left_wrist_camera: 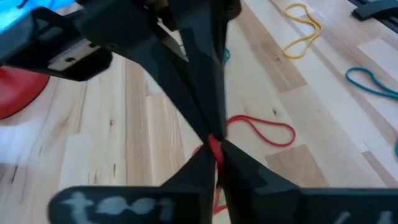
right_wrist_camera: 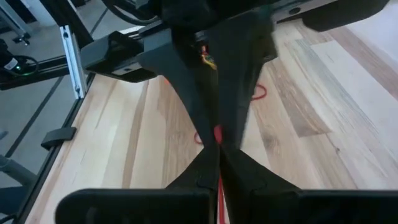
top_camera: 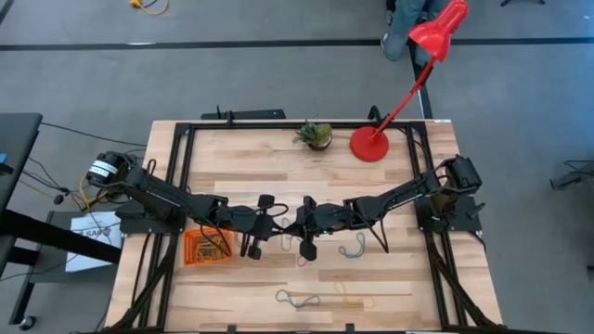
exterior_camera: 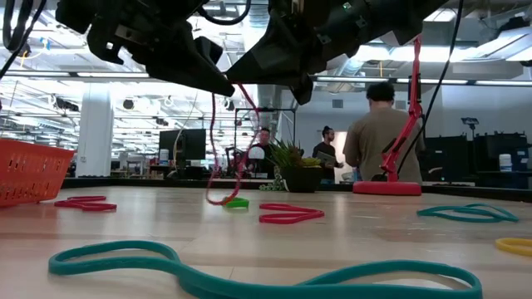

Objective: Pick and place rubber bands into bin
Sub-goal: Put the red rubber band into the orange basket

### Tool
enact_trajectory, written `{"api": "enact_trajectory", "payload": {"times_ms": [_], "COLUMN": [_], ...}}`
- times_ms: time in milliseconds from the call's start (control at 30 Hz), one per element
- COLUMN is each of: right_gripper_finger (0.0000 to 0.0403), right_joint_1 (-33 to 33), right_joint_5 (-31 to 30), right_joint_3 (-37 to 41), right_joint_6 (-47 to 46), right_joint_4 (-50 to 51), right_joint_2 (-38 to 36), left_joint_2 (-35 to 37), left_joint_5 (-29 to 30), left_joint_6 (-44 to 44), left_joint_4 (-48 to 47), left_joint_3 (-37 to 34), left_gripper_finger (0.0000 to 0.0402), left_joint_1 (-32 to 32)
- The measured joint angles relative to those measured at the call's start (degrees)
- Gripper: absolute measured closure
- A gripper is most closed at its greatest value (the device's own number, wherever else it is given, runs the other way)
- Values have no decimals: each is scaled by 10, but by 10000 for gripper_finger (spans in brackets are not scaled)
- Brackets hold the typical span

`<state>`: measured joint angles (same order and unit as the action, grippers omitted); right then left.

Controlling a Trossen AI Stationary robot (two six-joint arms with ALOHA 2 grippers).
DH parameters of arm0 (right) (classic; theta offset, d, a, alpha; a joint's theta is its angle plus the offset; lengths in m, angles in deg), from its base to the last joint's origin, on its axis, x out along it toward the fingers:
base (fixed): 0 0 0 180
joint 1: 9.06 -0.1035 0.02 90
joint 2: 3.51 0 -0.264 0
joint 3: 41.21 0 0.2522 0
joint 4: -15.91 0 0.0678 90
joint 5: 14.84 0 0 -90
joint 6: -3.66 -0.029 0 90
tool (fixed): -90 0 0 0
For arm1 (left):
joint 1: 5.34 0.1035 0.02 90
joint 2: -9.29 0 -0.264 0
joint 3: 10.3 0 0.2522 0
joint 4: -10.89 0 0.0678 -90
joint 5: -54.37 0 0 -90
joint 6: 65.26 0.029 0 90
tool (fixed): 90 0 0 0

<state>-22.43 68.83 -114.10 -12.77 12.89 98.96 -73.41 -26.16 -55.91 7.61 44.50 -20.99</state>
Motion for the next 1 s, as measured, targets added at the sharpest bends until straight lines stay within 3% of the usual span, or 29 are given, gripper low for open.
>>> {"api": "enact_trajectory", "payload": {"times_ms": [433, 567, 700, 833, 1000], "right_gripper_finger": [327, 317, 316, 316, 316], "right_joint_1": [-5, -5, -5, -5, -5], "right_joint_5": [0, 0, 0, 0, 0], "right_joint_3": [0, 0, 0, 0, 0], "right_joint_6": [-7, -7, -6, -16, -20], "right_joint_4": [31, 32, 57, 83, 87], "right_joint_2": [0, 0, 0, 0, 0], "left_joint_2": [6, 37, 65, 80, 82], "left_joint_5": [39, 43, 37, -5, -17], "left_joint_6": [-17, -43, -137, -271, -466], "left_joint_4": [-34, -211, -448, -663, -841], "left_joint_3": [3, 47, 118, 189, 224], "left_gripper_finger": [401, 401, 401, 401, 401], "left_joint_1": [-4, -21, -55, -101, -158]}}
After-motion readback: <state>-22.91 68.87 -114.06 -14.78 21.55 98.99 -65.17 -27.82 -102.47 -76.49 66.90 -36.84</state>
